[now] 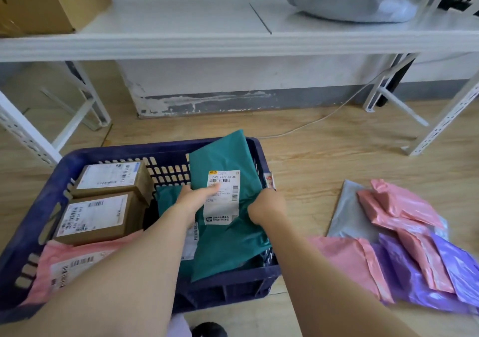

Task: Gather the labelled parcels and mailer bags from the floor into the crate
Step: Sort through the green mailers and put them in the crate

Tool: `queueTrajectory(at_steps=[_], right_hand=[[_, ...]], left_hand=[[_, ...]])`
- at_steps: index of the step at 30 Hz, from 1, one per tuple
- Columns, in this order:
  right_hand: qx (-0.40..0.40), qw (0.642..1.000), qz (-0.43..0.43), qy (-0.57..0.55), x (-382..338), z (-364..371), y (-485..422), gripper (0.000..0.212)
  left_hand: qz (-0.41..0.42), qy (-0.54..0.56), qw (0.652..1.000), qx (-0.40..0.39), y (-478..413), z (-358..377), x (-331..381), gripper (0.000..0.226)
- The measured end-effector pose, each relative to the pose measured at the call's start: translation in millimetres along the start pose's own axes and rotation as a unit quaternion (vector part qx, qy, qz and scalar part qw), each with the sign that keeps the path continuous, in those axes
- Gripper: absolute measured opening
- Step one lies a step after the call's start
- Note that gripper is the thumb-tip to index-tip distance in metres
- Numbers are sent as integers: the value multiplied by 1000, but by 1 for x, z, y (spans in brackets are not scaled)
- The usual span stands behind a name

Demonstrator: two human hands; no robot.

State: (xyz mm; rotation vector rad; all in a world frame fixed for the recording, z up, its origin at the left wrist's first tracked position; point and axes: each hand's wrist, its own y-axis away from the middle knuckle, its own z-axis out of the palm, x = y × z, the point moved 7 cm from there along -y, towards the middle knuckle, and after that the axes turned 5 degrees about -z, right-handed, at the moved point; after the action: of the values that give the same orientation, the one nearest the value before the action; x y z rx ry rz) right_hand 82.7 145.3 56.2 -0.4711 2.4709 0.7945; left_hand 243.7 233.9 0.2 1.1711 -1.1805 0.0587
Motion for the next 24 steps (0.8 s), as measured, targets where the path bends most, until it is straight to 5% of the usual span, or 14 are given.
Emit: queueTrajectory(at_steps=[3,7,12,16,20,24], right_hand=[[-16,998,-5,55,-2,18,-9,51],[-58,995,-5,85,10,46,-24,79],[-110,987,-7,118,26,74,-39,49],[-171,970,50,164,38,89,-46,86],[-207,958,39,192,43,104,-50,76],[-267,925,40,268,52,118,-45,70]], left_hand=[[-11,6,1000,15,-11,1,-14,59],[6,-56,997,44,-19,7,-25,63],[-25,-104,994,39,-36,19,-51,75],[-34,-106,993,45,-50,21,-64,92],[-13,-191,981,43,-59,20,-71,108],[22,-446,895,-16,-61,29,-83,113]])
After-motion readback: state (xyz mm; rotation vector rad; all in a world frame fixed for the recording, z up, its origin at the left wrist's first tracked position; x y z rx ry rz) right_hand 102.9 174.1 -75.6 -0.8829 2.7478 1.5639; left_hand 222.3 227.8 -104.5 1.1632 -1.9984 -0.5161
